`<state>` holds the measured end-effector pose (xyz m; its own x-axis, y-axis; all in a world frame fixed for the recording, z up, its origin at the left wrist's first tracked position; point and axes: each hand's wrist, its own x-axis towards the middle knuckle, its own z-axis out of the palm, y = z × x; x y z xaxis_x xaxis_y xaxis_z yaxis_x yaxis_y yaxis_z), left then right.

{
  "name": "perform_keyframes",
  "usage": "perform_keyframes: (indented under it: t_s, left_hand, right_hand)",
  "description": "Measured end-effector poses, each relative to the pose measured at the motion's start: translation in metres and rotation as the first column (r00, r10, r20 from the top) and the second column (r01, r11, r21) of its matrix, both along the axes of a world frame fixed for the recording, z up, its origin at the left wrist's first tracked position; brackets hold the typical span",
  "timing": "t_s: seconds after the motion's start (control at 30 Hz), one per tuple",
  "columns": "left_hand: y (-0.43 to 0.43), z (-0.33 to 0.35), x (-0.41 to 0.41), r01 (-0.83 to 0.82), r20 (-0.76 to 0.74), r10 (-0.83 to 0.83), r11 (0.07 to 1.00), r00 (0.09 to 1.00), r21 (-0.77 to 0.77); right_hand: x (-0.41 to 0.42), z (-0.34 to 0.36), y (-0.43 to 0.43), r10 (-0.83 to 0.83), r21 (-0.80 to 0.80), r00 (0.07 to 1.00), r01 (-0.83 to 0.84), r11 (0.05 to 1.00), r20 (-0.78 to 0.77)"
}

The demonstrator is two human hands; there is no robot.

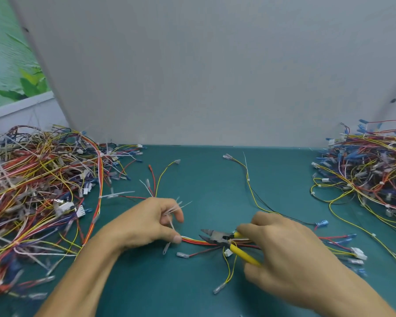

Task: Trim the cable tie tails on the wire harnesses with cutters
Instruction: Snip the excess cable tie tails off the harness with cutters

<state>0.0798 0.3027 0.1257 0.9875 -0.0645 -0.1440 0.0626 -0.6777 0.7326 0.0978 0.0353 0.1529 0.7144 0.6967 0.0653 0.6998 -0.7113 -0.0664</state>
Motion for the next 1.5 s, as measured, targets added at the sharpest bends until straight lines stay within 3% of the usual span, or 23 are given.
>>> perform_keyframes:
  t_s: [0.3,0.53,0.73,0.9,1.5]
  left_hand:
    - [0.010,-0.005,0.002,-0.027,0.057,0.024,0.999,0.998,0.040]
    - [0.002,-0.009,0.006,-0.028,0.024,0.026,0.994,0.999,0.104]
    - [-0.020,-0.009,0.005,0.075,-0.049,-0.075,0.997,0.996,0.001]
    - [-0.022,-0.008,0.006,0.070,-0.051,-0.071,0.997,0.996,-0.027]
    - [-0.024,-0.004,0.005,0.071,-0.053,-0.071,0.998,0.996,0.000]
  right_hand:
    - [0.009,-0.011,0.039,-0.015,-0.080,0.999,0.018,0.997,0.040]
    - [0.012,-0.011,0.036,0.004,-0.114,0.999,-0.008,0.993,-0.037]
    - [0.018,0.007,0.011,0.017,-0.156,0.996,-0.030,0.987,-0.084]
    - [0.017,0.005,0.010,0.035,-0.144,0.992,-0.052,0.988,-0.123]
    - [0.015,-0.004,0.018,0.040,-0.115,0.994,-0.052,0.992,-0.100]
